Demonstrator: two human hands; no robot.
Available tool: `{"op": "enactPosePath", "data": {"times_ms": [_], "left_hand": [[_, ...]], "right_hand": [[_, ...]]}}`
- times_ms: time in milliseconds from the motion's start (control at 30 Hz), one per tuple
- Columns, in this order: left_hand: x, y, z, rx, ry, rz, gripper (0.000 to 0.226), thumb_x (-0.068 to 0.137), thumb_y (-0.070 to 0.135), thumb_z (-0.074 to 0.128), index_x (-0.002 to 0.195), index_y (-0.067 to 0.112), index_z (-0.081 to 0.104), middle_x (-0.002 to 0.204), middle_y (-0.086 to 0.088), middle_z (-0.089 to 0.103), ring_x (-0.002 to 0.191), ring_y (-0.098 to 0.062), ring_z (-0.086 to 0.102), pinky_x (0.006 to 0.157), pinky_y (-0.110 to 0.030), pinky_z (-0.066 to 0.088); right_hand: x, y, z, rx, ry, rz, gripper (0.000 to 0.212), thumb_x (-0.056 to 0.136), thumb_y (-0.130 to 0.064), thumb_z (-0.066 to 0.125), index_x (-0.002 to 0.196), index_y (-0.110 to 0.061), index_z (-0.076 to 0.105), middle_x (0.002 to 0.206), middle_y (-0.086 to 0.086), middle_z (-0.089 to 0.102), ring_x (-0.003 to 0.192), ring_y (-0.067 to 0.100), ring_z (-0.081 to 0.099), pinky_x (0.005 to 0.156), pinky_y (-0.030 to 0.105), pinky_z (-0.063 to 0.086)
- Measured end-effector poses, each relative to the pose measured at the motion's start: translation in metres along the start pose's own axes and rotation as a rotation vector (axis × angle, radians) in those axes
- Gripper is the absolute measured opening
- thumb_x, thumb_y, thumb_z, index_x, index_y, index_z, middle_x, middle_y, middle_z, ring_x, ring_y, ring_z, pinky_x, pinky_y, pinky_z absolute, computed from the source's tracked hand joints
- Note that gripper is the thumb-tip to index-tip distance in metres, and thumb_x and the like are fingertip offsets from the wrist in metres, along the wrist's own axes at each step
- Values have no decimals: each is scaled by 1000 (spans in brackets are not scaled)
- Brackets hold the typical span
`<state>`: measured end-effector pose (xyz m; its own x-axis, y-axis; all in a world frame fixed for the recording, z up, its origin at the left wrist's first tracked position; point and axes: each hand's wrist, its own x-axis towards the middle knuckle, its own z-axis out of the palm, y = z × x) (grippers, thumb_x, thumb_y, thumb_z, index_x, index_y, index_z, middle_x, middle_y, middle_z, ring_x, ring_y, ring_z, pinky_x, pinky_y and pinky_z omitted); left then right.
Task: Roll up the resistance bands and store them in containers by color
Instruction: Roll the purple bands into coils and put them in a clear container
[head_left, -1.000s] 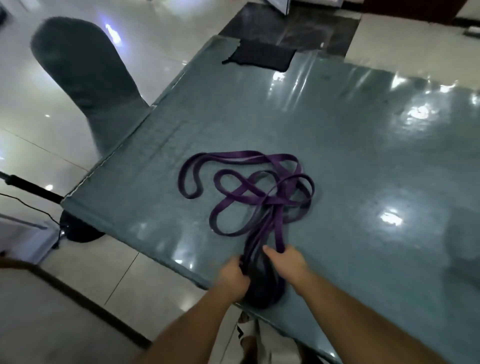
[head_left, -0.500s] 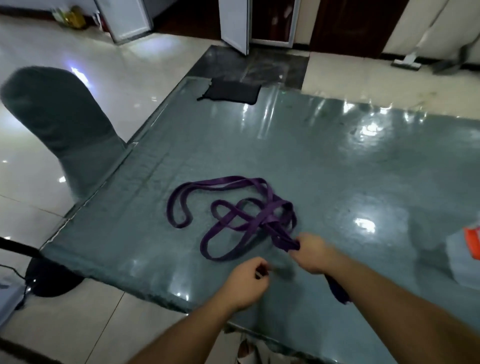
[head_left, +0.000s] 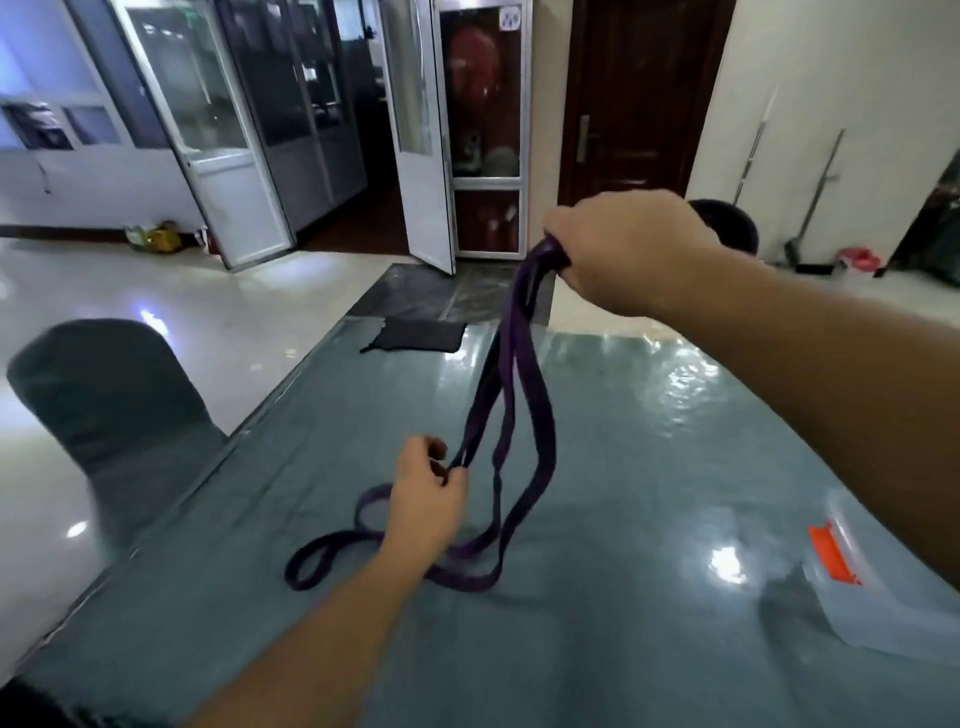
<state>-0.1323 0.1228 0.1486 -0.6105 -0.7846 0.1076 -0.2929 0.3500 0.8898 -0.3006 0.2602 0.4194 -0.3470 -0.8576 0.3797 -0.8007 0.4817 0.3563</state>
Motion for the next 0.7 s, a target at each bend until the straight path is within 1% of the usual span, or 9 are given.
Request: {"op": "enactPosePath", "data": {"times_ms": [133, 200, 267, 367, 433, 500, 567, 633, 700], "left_hand": [[14, 51, -6, -113, 43, 145, 40, 98, 31, 62, 132, 37, 43, 130, 7, 48, 110, -19, 57, 88, -36, 55], [16, 78, -10, -234, -23, 154, 52, 98, 49, 64, 143, 38, 41, 143, 5, 46, 120, -6, 54, 95, -25, 52], [14, 105, -12, -376, -156, 117, 74, 86, 75, 57, 150, 43, 39, 152, 5, 48, 127, -1, 53, 101, -17, 49], [11, 135, -8, -468, -303, 75, 107, 62, 97, 55, 153, 42, 42, 150, 7, 55, 137, -11, 53, 117, -34, 38], [9, 150, -1, -422, -396, 130, 93, 67, 81, 70, 147, 40, 48, 142, 10, 61, 130, -6, 58, 111, -30, 43], [7, 162, 10, -353, -451, 172, 64, 77, 47, 85, 133, 40, 54, 126, 8, 69, 112, -5, 69, 100, -25, 53], [5, 169, 22, -332, -460, 181, 53, 85, 18, 84, 126, 37, 56, 108, 1, 72, 96, -10, 72, 92, -25, 57], [3, 168, 31, -319, -467, 124, 44, 88, 10, 81, 124, 26, 62, 98, -2, 71, 90, -13, 69, 88, -29, 54], [2, 163, 36, -265, -480, 32, 30, 89, 14, 79, 116, 19, 68, 94, -4, 72, 88, -16, 70, 85, -32, 57]], "right_hand": [[15, 28, -52, -44, 209, 44, 16, 102, -28, 55, 114, -18, 56, 80, 2, 50, 68, 27, 54, 59, 45, 53], [20, 40, -70, -59, 291, 80, 20, 103, -28, 54, 119, -16, 55, 81, 5, 51, 68, 29, 54, 61, 46, 52], [24, 49, -86, -78, 363, 110, 24, 104, -26, 53, 124, -14, 54, 85, 10, 54, 69, 31, 55, 62, 47, 50], [29, 60, -106, -80, 428, 132, 27, 104, -22, 54, 129, -12, 55, 100, 19, 65, 81, 40, 63, 66, 50, 49], [31, 66, -119, -68, 442, 130, 27, 104, -18, 54, 129, -8, 58, 105, 20, 66, 86, 41, 65, 70, 51, 55], [31, 72, -129, -56, 432, 133, 25, 104, -15, 54, 126, -5, 60, 102, 20, 67, 81, 38, 65, 71, 52, 59], [29, 81, -136, -41, 422, 150, 24, 104, -14, 54, 126, -6, 61, 101, 20, 67, 83, 39, 66, 74, 54, 60], [24, 92, -138, -46, 416, 178, 26, 103, -15, 56, 127, -8, 60, 102, 19, 67, 85, 39, 66, 74, 54, 60], [16, 110, -133, -36, 423, 236, 25, 101, -15, 56, 125, -8, 60, 99, 19, 64, 82, 38, 63, 69, 50, 56]]}}
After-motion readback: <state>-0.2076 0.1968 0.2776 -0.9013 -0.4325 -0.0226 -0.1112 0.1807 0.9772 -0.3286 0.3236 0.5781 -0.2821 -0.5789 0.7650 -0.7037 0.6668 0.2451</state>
